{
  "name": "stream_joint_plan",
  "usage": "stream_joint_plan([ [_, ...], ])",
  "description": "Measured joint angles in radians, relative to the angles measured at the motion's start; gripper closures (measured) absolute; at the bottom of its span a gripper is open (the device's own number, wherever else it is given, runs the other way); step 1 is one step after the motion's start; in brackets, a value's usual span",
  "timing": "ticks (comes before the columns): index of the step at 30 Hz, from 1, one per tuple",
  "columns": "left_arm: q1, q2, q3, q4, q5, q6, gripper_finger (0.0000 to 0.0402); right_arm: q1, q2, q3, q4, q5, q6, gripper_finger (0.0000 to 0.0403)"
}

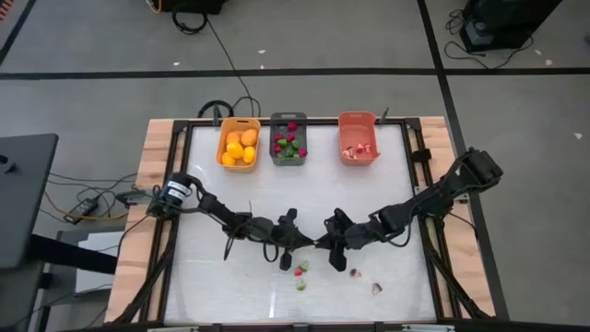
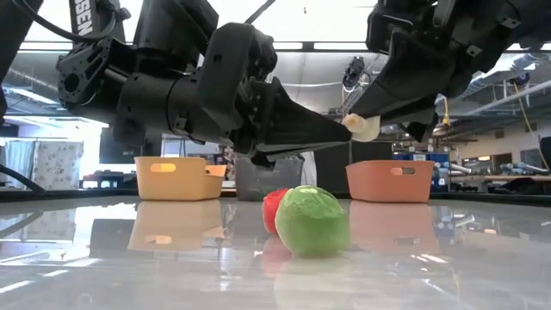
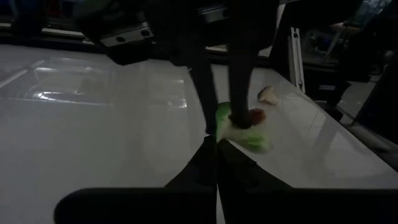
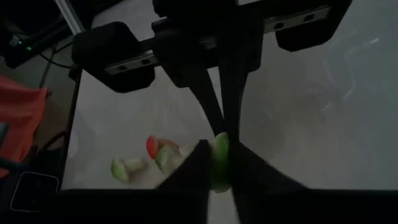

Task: Sort produce into baskets
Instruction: Put the green mushroom into the orange bin

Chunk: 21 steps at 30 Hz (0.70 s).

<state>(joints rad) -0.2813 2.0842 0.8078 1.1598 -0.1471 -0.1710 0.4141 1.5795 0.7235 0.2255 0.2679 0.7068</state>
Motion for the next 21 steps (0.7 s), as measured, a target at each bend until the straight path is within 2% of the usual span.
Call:
stream_joint_plan([
  [2, 0.0, 0.0, 0.0, 0.002, 0.005, -0.001, 0.0394, 0.0, -0.004, 0.0, -0.001, 0.0, -0.021, 0.0383],
  [7, -0.003, 0.0, 0.002, 0.001, 0.004, -0.025, 0.0363, -0.03, -0.049, 0.001, -0.085, 0.004, -0.03, 0.0385],
  [15, -0.005, -0.002, 0.0, -0.095, 0.08, -0.076, 0.0302, -0.117, -0.242, 0.001, -0.389, 0.192, -0.05, 0.0387],
  [19, -0.009, -0.002, 0.0, -0.103, 0.119, -0.072, 0.0291, -0.204, -0.347, 0.001, -0.567, 0.393, -0.055, 0.0371],
  [21, -0.007, -0.002, 0.0, -0.108, 0.127, -0.072, 0.029, -0.262, -0.393, 0.001, -0.65, 0.444, -0.056, 0.0365],
])
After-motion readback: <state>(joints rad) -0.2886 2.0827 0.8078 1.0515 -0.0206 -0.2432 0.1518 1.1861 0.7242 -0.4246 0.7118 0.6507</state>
